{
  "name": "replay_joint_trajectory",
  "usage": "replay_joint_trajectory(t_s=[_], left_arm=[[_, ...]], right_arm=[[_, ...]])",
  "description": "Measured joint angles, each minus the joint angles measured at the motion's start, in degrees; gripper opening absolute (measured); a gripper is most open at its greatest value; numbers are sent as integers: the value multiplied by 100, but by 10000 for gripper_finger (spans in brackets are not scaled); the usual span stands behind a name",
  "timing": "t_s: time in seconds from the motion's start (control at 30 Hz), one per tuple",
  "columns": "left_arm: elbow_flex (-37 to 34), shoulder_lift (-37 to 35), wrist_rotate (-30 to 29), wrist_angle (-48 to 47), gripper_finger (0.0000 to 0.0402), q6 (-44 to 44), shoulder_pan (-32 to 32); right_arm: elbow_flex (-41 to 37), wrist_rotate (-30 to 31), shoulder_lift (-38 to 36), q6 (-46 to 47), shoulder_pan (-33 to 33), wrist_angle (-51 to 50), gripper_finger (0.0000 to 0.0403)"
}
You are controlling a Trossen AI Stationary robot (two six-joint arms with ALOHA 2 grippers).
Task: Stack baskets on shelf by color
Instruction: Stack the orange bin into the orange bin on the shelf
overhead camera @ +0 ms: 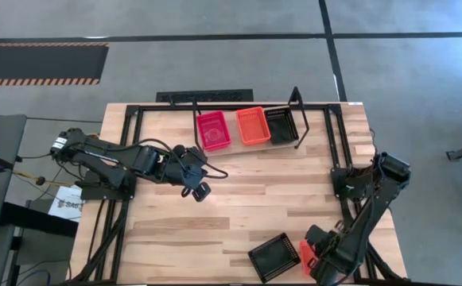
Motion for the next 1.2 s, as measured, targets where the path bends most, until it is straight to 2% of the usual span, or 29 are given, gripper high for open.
replay_joint_trajectory(t_s=[0.1,0.43,0.73,0.87,1.03,1.1,1.2], left_arm=[[0,0,0,-1,0,-2,0],[0,-2,0,-2,0,-36,0],[0,-2,-7,0,0,-57,0],[0,-2,-7,0,0,-59,0],[0,-2,-9,-2,0,-66,2],[0,-2,-11,-1,0,-66,0],[0,-2,-27,-2,0,-71,2]], right_arm=[[-371,-53,7,-119,-6,525,175],[-923,-408,2,-1454,-236,369,173],[-1550,-366,2,-2564,-861,1695,164],[-1680,-658,4,-2766,-1154,1738,125],[-1484,-707,0,-3185,-1463,1366,17],[-1325,-547,0,-3227,-1586,961,13],[-902,49,-13,-3223,-1755,52,6]])
